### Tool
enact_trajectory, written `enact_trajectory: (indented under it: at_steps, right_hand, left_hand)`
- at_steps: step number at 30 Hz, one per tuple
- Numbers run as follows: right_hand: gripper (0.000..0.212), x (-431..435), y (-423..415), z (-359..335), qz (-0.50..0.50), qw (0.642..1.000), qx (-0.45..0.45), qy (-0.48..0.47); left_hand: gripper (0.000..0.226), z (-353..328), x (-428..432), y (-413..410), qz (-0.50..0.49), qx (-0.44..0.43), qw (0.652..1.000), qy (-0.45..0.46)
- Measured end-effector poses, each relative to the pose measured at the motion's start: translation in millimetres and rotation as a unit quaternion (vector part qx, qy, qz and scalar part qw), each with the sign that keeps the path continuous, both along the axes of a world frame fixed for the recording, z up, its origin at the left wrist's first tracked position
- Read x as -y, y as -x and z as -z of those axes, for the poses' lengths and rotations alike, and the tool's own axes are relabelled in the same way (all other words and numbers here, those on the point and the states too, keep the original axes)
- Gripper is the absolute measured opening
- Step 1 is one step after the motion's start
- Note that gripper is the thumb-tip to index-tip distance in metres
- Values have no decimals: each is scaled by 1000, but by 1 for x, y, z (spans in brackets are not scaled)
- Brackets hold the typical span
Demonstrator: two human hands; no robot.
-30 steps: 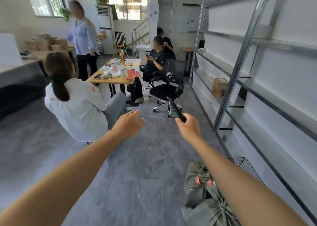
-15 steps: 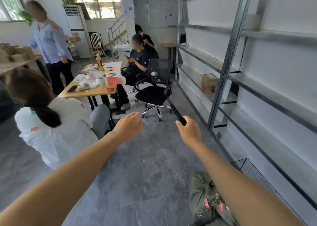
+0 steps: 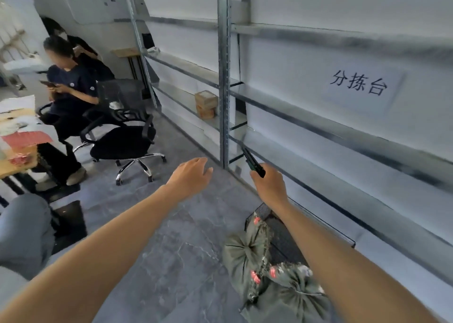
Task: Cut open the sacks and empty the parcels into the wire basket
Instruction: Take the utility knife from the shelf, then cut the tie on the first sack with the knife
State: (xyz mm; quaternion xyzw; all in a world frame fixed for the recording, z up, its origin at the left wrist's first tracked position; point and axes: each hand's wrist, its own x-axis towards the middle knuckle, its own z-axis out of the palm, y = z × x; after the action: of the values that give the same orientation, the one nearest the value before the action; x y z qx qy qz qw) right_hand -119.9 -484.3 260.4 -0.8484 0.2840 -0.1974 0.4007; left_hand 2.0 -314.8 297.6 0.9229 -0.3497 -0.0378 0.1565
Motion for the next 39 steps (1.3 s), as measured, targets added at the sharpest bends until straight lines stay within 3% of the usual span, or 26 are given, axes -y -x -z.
enact_trajectory:
  at_steps: [9, 19, 28, 35, 39]
  right_hand:
    - [16, 21, 37, 35, 207, 977, -49, -24]
    - [23, -1, 121, 106, 374, 920, -65, -94]
    - [16, 2, 201, 194, 430, 884, -80, -165]
    - [14, 7, 236, 277, 441, 874, -70, -193]
    - [15, 14, 238, 332, 441, 866, -58, -230]
  left_hand:
    - [49, 31, 84, -18, 188, -69, 980, -18]
    - [46, 125, 121, 38, 350, -99, 926, -96]
    - [50, 218, 136, 121, 387, -125, 898, -166]
    - [25, 315, 134, 171, 374, -189, 887, -195]
    - [30, 374, 138, 181, 344, -227, 884, -221]
